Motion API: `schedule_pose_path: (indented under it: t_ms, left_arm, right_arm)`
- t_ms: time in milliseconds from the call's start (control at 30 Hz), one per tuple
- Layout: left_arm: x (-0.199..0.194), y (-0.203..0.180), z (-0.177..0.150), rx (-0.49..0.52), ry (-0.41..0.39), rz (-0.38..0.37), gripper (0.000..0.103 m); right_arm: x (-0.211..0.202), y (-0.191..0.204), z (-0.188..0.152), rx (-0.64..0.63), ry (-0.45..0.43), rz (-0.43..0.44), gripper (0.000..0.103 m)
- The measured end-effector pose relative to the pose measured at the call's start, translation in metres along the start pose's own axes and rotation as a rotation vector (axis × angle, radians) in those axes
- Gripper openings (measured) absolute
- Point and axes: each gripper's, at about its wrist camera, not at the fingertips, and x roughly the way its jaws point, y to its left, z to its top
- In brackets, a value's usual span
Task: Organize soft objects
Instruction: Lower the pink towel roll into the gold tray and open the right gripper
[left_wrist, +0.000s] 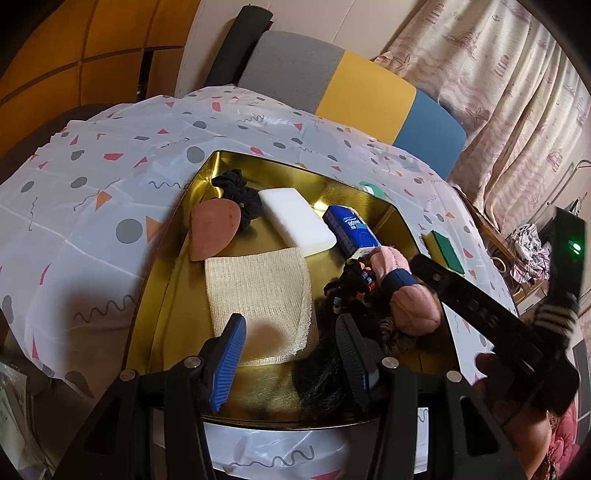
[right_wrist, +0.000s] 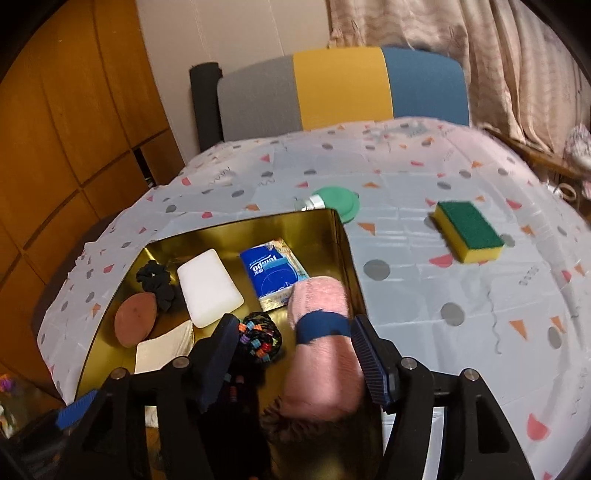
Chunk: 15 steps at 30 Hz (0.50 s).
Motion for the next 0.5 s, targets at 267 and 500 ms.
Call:
schedule_pose_path:
  t_ms: [267,500]
  left_arm:
    - [0.003,-0.008,-0.005,0.033,0.012,-0.004,0.051]
    - [0.007,-0.02,-0.011,0.079,0.038,-0.023,0.051]
  right_arm:
    - [-0.022,-0.021,-0.007,0.042,-0.031,0.022,0.066]
    - [-0.032,-0.043,-0.011,0.049,-0.043,-0.008,0.066]
